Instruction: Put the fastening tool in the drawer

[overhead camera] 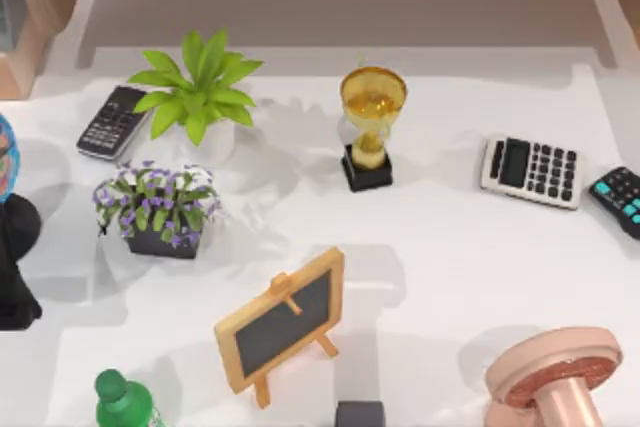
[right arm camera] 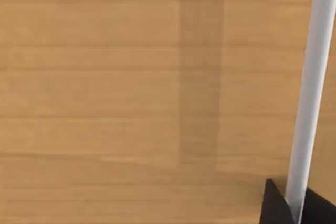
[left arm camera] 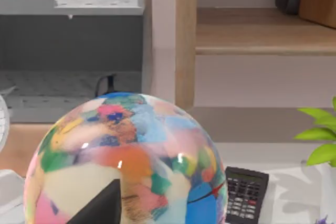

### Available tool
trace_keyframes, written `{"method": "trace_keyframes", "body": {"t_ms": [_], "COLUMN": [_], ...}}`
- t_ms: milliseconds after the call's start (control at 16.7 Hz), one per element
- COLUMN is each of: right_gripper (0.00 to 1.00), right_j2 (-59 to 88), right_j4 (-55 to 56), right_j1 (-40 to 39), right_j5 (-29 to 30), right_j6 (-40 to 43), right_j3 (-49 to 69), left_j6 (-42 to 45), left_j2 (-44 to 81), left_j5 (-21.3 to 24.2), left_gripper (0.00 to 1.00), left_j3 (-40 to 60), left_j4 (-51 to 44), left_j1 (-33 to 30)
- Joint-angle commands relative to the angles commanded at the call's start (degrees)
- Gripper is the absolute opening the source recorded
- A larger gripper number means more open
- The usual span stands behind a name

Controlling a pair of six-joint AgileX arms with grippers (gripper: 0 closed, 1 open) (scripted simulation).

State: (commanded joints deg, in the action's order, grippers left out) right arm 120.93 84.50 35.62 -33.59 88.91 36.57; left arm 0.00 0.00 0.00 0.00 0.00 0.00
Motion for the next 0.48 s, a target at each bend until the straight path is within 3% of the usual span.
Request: {"method": "trace_keyframes", "body": {"t_ms": [480], "right_gripper": [0.00], "right_j2": [1.8], "right_j4": [-3.4], "right_j1": [-2.4], "right_j5": [2.8], "right_j6": [-0.1], "right_j3": [5.1], "left_j6": [0.0], "left_j2": [0.0], "left_j5": [0.0], "left_gripper": [1.00], "left_j3": [0.0], "left_j4": [0.0], "left_j1": [0.0]}}
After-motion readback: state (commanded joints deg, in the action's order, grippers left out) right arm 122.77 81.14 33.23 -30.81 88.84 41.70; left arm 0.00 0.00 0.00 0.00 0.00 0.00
